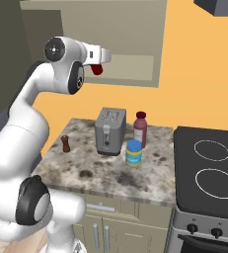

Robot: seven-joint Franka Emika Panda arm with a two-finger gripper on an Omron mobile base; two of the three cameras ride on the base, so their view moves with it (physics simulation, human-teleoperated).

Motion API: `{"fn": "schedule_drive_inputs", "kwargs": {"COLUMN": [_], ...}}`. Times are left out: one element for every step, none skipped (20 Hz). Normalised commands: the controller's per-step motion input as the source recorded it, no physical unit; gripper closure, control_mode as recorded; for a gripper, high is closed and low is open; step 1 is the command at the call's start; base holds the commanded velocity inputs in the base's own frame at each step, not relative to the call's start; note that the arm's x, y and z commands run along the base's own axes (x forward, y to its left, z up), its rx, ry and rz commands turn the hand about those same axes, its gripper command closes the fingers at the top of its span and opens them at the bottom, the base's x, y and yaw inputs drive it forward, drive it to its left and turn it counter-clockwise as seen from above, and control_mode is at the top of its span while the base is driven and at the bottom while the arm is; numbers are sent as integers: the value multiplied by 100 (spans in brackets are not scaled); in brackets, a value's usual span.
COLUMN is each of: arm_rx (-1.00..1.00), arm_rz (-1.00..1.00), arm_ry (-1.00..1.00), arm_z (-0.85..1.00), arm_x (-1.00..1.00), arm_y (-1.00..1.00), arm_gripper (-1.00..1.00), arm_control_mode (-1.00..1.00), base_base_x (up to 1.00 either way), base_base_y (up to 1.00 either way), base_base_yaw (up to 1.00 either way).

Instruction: There are various items on the counter. Only move the condiments/shakers into the cabinet.

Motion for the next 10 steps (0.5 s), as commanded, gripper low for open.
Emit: {"fn": "schedule_drive_inputs", "kwargs": {"arm_rx": [4,3,1,0,0,0,0,0,0,0], "arm_rz": [0,0,0,0,0,0,0,0,0,0], "arm_ry": [11,10,9,4,1,0,0,0,0,0], "arm_z": [1,1,0,0,0,0,0,0,0,-5], "arm_x": [46,46,49,49,45,44,45,42,36,31], "arm_y": [-1,-1,0,0,0,0,0,0,0,0], "arm_gripper": [100,100,100,100,100,100,100,100,100,100], "arm_control_mode": [-100,-100,-100,-100,-100,-100,-100,-100,-100,-100], "base_base_x": [0,0,0,0,0,0,0,0,0,0], "base_base_y": [0,0,0,0,0,0,0,0,0,0], "base_base_yaw": [0,0,0,0,0,0,0,0,0,0]}}
